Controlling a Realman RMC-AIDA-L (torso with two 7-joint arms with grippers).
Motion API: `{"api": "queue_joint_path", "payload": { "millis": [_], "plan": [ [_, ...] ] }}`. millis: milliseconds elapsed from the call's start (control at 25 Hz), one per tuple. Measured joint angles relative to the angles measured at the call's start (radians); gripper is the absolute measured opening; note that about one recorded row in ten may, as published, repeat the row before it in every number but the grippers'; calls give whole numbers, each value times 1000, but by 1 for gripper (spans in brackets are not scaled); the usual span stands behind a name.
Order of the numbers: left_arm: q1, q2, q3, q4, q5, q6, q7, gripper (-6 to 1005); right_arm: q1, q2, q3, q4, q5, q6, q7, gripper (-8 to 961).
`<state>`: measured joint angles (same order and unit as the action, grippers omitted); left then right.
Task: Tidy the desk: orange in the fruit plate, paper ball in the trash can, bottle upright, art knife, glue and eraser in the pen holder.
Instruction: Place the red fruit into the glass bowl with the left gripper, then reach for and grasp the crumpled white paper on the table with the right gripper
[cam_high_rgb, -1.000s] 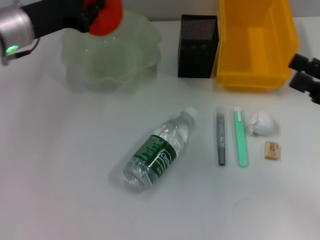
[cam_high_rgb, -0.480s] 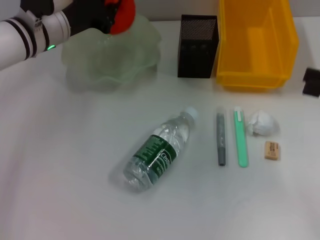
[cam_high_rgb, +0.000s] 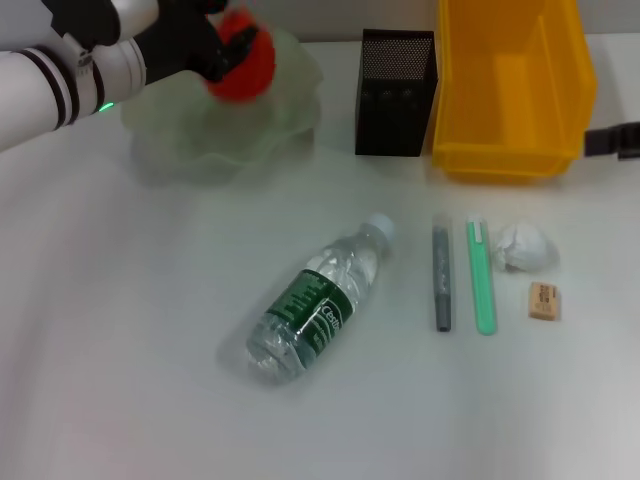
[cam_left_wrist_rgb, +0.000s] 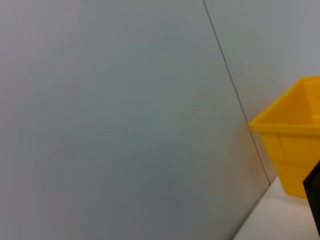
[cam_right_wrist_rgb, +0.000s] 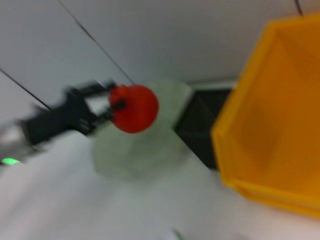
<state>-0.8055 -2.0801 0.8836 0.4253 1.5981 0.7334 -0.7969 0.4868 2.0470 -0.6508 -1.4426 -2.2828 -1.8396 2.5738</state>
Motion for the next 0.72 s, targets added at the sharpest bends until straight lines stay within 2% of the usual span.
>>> {"api": "queue_joint_path", "payload": {
  "millis": [120, 240, 320, 480, 720],
  "plan": [
    [2, 0, 0, 0, -10, 1, 2, 363, 87, -5, -54, 51, -170, 22, 72, 721],
    [7, 0, 0, 0, -34, 6, 6, 448, 177, -6, -63, 148, -308, 32, 90, 717],
    [10, 0, 0, 0, -36, 7, 6, 565, 234, -6, -64, 240, -366, 54, 90, 714],
    [22, 0, 0, 2, -48, 9, 7, 723, 259, -8, -90, 328, -378, 116, 83, 707],
    [34, 0, 0, 11, -61, 19, 7, 722, 290, -23, -167, 484, -440, 229, 86, 698]
  ]
}}
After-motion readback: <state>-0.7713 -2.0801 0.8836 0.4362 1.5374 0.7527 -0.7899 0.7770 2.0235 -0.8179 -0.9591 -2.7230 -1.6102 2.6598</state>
